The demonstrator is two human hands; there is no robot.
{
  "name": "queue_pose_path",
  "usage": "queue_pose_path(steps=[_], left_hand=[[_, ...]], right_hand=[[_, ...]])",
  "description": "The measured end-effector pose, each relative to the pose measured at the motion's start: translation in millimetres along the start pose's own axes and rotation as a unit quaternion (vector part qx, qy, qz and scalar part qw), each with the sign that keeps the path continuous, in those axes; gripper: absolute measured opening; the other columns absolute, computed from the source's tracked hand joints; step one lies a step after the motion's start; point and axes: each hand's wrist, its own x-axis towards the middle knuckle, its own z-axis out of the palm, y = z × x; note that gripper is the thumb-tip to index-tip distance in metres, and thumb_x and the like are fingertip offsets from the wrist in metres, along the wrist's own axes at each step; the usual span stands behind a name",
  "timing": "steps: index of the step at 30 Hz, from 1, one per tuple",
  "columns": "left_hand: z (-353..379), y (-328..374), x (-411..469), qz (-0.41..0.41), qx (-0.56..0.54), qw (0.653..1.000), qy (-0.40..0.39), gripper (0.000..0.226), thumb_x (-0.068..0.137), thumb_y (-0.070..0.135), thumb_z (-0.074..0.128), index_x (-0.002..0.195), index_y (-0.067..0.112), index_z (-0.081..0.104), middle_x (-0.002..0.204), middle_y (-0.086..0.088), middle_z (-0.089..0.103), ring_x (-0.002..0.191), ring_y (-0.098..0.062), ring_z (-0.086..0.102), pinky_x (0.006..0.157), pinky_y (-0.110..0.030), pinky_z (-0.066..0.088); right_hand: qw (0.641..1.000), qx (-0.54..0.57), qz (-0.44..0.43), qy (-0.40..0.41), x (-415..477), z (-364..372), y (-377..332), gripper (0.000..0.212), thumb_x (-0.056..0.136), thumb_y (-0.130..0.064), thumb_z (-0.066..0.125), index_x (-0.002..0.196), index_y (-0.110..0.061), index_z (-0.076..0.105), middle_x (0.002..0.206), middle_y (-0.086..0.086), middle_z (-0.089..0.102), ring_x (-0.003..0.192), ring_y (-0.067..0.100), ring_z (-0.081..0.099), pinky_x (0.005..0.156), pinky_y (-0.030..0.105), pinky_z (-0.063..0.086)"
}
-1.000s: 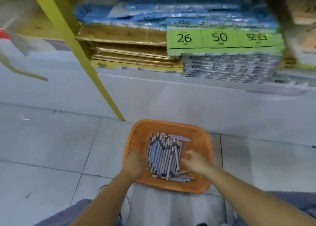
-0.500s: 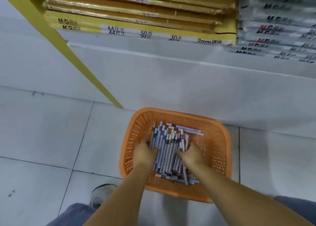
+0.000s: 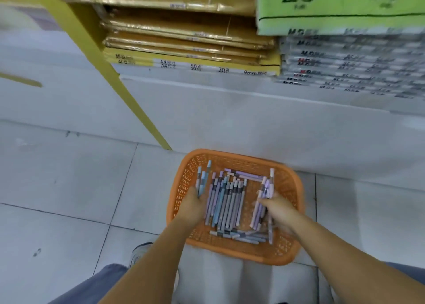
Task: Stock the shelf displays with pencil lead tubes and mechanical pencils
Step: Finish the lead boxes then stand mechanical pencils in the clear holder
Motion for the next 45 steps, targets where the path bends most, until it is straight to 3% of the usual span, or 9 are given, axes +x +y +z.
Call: queue_pose_path(steps=[6, 10, 13, 18, 21, 28, 34, 39, 45], left_hand=[[-13, 56, -74, 0.126, -0.090, 0.988, -0.029, 0.035, 0.096, 0.051, 0.059, 0.066, 0.034, 0.057, 0.049, 0.013, 0.045, 0.047, -0.006, 0.043, 0.052, -0.025, 0.039], [-19, 105, -131, 0.191, -0.109, 0.973, -0.068, 0.042, 0.094, 0.052, 0.058, 0.099, 0.012, 0.068, 0.087, -0.013, 0.072, 0.082, -0.008, 0.072, 0.076, -0.024, 0.056], [-28, 147, -174, 0.251, -0.132, 0.951, -0.125, 0.029, 0.100, 0.046, 0.052, 0.110, 0.027, 0.071, 0.094, 0.012, 0.077, 0.081, 0.014, 0.067, 0.063, -0.006, 0.050], [-37, 218, -245, 0.327, -0.186, 0.901, -0.214, 0.035, 0.099, 0.042, 0.053, 0.127, 0.024, 0.060, 0.094, 0.007, 0.077, 0.085, -0.014, 0.075, 0.082, -0.043, 0.063], [-44, 245, -270, 0.389, -0.152, 0.887, -0.196, 0.034, 0.094, 0.047, 0.055, 0.120, 0.024, 0.059, 0.084, -0.001, 0.071, 0.070, -0.013, 0.064, 0.075, -0.036, 0.061], [-58, 303, -309, 0.449, -0.131, 0.859, -0.208, 0.003, 0.101, 0.020, 0.060, 0.103, 0.020, 0.062, 0.071, 0.010, 0.061, 0.059, -0.005, 0.048, 0.052, -0.017, 0.040], [-66, 348, -330, 0.495, -0.125, 0.842, -0.174, 0.017, 0.095, 0.027, 0.066, 0.087, 0.041, 0.070, 0.073, 0.009, 0.061, 0.055, -0.003, 0.044, 0.050, -0.018, 0.037], [-88, 383, -335, 0.515, -0.091, 0.844, -0.116, 0.012, 0.097, 0.029, 0.066, 0.107, 0.035, 0.065, 0.077, 0.010, 0.066, 0.059, -0.005, 0.047, 0.054, -0.020, 0.042], [-108, 415, -341, 0.528, -0.146, 0.836, -0.026, 0.009, 0.099, 0.028, 0.061, 0.105, 0.031, 0.067, 0.081, 0.004, 0.075, 0.054, -0.002, 0.051, 0.048, -0.018, 0.043]], right_hand=[[0.985, 0.056, -0.160, -0.005, -77, -25, -45, 0.016, 0.098, -0.027, 0.055, 0.112, -0.023, 0.062, 0.098, -0.002, 0.072, 0.097, 0.019, 0.065, 0.084, 0.039, 0.051], [0.950, 0.143, -0.275, -0.030, -150, -44, -89, 0.011, 0.096, -0.022, 0.057, 0.104, -0.017, 0.062, 0.090, -0.002, 0.074, 0.089, 0.017, 0.068, 0.078, 0.028, 0.052], [0.923, 0.211, -0.321, -0.039, -207, -58, -123, 0.018, 0.095, -0.016, 0.058, 0.112, -0.016, 0.064, 0.105, 0.005, 0.073, 0.103, 0.023, 0.067, 0.093, 0.041, 0.049], [0.888, 0.150, -0.433, -0.035, -296, -84, -169, 0.014, 0.100, -0.027, 0.051, 0.109, -0.020, 0.059, 0.079, 0.006, 0.071, 0.062, 0.022, 0.067, 0.048, 0.025, 0.047], [0.866, 0.061, -0.496, -0.012, -335, -104, -189, 0.016, 0.102, -0.028, 0.047, 0.103, -0.013, 0.053, 0.068, 0.010, 0.065, 0.047, 0.015, 0.055, 0.044, 0.025, 0.041], [0.812, -0.044, -0.573, 0.096, -381, -142, -232, 0.007, 0.099, -0.042, 0.046, 0.100, -0.035, 0.047, 0.101, -0.001, 0.064, 0.074, -0.006, 0.062, 0.057, 0.010, 0.045], [0.795, -0.082, -0.598, 0.064, -416, -177, -265, 0.031, 0.089, -0.059, 0.047, 0.116, -0.045, 0.051, 0.109, -0.018, 0.067, 0.094, -0.008, 0.063, 0.074, 0.011, 0.049], [0.782, 0.099, -0.614, 0.036, -446, -223, -302, 0.018, 0.094, -0.020, 0.060, 0.111, -0.017, 0.063, 0.088, 0.006, 0.074, 0.072, 0.020, 0.069, 0.059, 0.025, 0.055], [0.710, 0.163, -0.679, 0.086, -465, -262, -344, 0.011, 0.092, -0.001, 0.059, 0.093, -0.011, 0.063, 0.074, 0.004, 0.072, 0.070, 0.014, 0.071, 0.060, 0.023, 0.059]])
